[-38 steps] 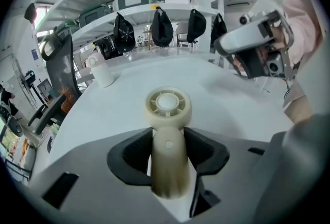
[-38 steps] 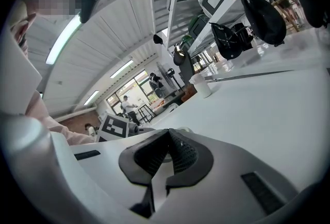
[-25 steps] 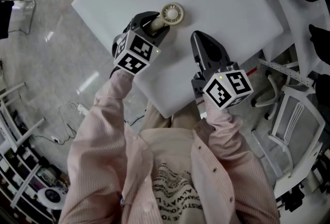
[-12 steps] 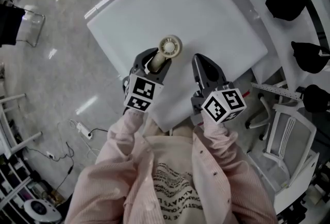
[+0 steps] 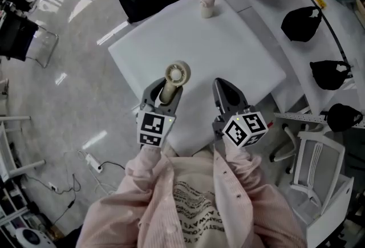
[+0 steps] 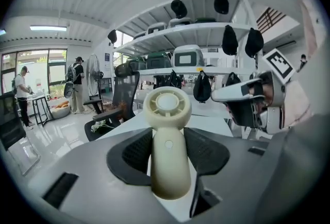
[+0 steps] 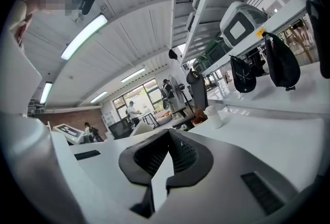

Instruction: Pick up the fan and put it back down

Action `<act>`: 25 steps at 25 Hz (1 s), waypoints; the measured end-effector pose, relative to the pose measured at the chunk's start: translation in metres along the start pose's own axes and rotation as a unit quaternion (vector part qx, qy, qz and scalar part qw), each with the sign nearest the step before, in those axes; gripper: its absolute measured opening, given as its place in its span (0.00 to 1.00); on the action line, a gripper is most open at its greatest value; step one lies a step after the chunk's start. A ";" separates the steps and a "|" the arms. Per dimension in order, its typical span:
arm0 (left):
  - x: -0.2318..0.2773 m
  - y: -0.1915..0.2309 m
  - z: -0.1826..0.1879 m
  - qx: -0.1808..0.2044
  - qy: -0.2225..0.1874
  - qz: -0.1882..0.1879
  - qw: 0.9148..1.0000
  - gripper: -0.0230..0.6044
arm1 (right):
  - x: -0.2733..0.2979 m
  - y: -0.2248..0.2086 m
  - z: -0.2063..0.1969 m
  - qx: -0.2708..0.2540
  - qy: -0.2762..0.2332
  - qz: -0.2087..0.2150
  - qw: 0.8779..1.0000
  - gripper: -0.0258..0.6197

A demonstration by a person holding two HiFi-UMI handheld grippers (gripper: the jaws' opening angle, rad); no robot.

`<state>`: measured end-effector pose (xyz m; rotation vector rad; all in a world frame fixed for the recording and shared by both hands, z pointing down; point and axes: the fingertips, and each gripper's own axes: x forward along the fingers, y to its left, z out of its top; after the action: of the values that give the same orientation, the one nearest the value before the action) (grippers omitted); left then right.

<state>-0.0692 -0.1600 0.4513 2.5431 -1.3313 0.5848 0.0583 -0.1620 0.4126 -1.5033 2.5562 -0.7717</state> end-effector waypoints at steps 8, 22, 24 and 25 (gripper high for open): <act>-0.032 0.005 0.034 -0.004 -0.046 0.020 0.999 0.33 | -0.009 0.016 0.019 -0.026 -0.009 0.016 0.999 0.04; -0.076 0.015 0.072 -0.001 -0.108 0.051 0.993 0.33 | -0.017 0.026 0.050 -0.051 -0.029 0.029 0.998 0.04; -0.082 0.018 0.074 -0.004 -0.114 0.059 0.992 0.33 | -0.016 0.028 0.054 -0.055 -0.032 0.032 0.997 0.04; -0.085 0.019 0.074 -0.006 -0.116 0.063 0.991 0.33 | -0.016 0.028 0.056 -0.058 -0.034 0.034 0.997 0.04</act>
<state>-0.1104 -0.1348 0.3480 2.5957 -1.5748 0.3076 0.0615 -0.1586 0.3481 -1.4372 2.6275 -0.5649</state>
